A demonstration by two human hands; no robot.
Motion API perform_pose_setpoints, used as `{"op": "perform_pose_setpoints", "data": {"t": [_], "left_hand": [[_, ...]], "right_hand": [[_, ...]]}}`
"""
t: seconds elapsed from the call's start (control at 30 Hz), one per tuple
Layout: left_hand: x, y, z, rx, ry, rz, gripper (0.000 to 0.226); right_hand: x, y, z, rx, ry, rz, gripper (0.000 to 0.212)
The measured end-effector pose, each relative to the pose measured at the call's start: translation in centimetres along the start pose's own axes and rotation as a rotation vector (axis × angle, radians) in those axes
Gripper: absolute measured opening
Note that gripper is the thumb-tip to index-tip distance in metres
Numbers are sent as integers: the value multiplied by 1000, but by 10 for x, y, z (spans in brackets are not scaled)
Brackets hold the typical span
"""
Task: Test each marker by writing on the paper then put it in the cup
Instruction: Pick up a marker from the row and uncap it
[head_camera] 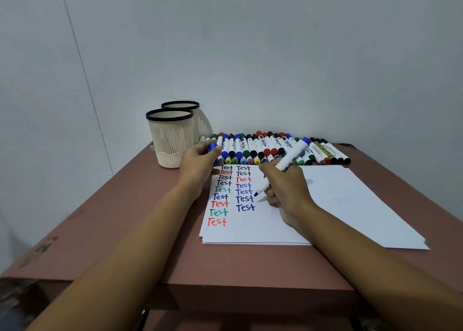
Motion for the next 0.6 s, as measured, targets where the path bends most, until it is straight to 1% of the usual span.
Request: {"op": "perform_pose_setpoints", "data": {"t": [0.07,0.17,0.27,0.37,0.43,0.5,0.6], "left_hand": [[-1,-5,1,-8,-4,-48,36],[-6,-17,1,-14,27,-175,38],[-15,-28,1,-36,58,-309,38],[-21,-36,0,15,51,-409,36],[-23,-41,-2,34,37,-457,31],[-24,-43,-2,20,41,-468,21],[-25,-44,0,5,39,-476,17]], "right_hand": [[2,0,-1,71,-31,-20,27],[3,0,-5,167,-49,-27,33],[4,1,-12,307,-86,-18,31],[6,2,-15,472,-119,-30,23],[9,3,-17,492,-98,-19,21],[12,6,-19,478,-66,4,22],[15,9,-20,457,-36,22,21]]}}
Point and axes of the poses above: each hand's wrist, its own x-axis towards the middle knuckle, its own y-axis out of the back of the hand, z = x × y, the point moved 8 cm from there along x, towards the middle knuckle, and after that the axes turned 4 degrees about y, right-handed, at the moved point
